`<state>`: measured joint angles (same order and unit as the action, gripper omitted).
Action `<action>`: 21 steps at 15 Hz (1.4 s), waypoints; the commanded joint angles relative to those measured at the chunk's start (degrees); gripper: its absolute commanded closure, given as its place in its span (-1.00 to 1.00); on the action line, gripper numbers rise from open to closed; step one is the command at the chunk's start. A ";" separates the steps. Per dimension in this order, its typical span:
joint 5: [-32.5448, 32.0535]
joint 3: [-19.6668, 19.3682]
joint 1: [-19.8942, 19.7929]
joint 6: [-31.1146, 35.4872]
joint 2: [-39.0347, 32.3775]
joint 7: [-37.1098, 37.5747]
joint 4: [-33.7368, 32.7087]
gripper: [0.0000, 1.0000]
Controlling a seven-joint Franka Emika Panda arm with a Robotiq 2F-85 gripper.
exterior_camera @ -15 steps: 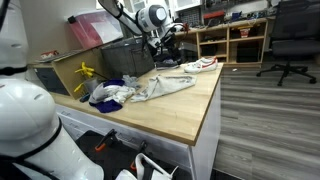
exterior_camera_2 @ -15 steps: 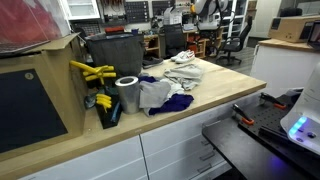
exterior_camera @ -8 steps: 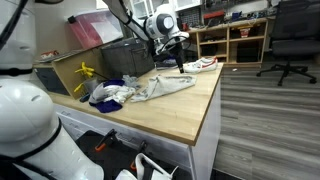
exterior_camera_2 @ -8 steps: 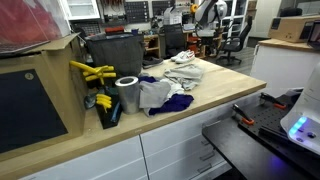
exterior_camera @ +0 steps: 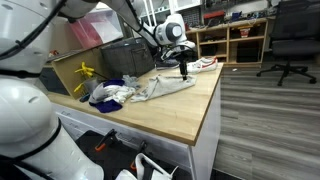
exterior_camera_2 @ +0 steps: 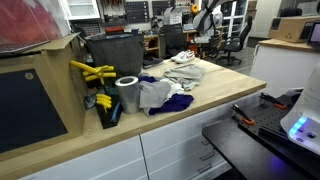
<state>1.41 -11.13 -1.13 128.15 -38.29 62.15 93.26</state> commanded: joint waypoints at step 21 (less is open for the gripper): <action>2.43 4.64 2.97 9.87 -2.29 -2.04 3.52 0.72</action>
<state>2.56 -6.85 1.24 136.10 -43.26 61.97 92.98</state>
